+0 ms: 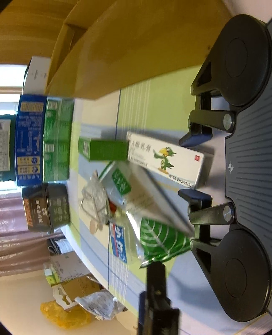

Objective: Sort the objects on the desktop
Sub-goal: 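Grasp the white ointment box with the right tool while the left tool grasps the foil pouch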

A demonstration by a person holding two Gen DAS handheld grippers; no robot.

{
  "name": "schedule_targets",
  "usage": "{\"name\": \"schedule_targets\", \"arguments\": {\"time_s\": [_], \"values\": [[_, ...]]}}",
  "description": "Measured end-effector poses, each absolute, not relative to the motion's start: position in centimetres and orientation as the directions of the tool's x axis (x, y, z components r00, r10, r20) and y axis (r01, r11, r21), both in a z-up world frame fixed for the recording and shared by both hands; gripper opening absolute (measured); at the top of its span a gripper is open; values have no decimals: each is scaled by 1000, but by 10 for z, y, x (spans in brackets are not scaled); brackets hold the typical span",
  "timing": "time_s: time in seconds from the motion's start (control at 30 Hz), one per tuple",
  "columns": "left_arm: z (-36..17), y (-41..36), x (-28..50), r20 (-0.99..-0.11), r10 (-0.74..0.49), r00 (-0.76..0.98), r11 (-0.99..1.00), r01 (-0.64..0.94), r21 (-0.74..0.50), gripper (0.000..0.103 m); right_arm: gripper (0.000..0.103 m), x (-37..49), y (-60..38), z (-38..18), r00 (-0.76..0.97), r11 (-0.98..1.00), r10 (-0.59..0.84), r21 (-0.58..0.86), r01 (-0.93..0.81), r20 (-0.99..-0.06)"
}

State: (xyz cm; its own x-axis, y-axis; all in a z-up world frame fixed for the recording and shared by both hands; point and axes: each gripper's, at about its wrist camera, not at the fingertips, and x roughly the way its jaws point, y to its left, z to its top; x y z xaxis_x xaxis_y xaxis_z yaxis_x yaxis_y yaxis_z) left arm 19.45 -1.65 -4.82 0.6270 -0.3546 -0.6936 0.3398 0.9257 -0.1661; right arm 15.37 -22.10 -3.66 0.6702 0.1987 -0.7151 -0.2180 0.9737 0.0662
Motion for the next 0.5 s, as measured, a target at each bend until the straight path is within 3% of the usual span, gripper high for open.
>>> {"name": "schedule_targets", "arguments": {"time_s": [0.3,0.4,0.5], "values": [[-68,-59,237,-765,-367,530,880,463,-101,85,36,139,-244,-34,678,974,181,35,-223,-713],[-75,-67,244,-791,-360,494,870,485,-93,80,36,139,-246,-35,679,974,188,44,-224,-709],[-78,-70,243,-803,-344,486,867,493,-73,67,36,139,-247,-35,680,973,191,46,-225,-708]]}}
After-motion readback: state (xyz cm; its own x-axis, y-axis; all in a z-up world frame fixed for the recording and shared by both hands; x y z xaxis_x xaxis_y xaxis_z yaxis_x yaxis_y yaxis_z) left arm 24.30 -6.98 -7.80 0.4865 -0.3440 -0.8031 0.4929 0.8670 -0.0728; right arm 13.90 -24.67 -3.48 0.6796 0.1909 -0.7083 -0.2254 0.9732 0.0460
